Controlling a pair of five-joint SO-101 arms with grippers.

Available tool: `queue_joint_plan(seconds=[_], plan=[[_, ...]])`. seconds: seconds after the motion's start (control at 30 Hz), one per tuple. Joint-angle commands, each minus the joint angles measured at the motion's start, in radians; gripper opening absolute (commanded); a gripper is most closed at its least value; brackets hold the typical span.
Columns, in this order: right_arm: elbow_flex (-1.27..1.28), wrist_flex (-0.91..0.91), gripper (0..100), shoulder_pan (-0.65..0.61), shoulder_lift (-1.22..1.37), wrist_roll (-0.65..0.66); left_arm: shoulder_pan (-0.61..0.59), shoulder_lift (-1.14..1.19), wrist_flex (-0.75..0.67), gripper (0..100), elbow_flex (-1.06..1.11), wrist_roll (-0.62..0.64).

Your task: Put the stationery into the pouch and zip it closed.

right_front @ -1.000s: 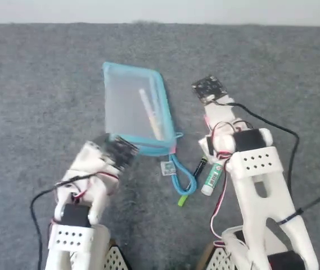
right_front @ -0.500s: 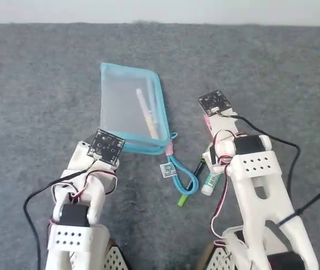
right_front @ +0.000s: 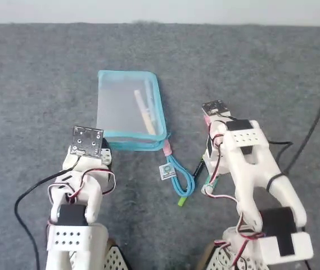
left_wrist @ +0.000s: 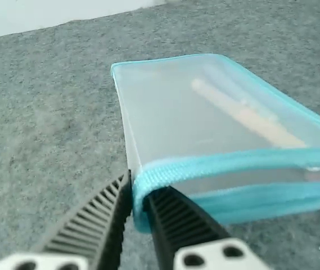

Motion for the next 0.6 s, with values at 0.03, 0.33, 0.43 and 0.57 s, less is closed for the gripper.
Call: queue_joint_plan(seconds=[0.03, 0.33, 0.43, 0.57], plan=[[-0.052, -0.018, 32.1, -0.005, 0.007, -0.038, -0.009, -0.003, 0.003, 1, -0.058, 0.02], [-0.167, 0.039, 20.3, -0.054, -0.082, -0.196, -0.009, -0.003, 0.003, 1, -0.058, 0.018], [-0.184, 0.025, 13.2, -0.148, -0.074, -0.247, -0.009, -0.003, 0.003, 1, -0.058, 0.018], [-0.19, -0.01, 15.0, -0.268, -0.016, -0.256, -0.009, -0.003, 0.003, 1, -0.058, 0.018]])
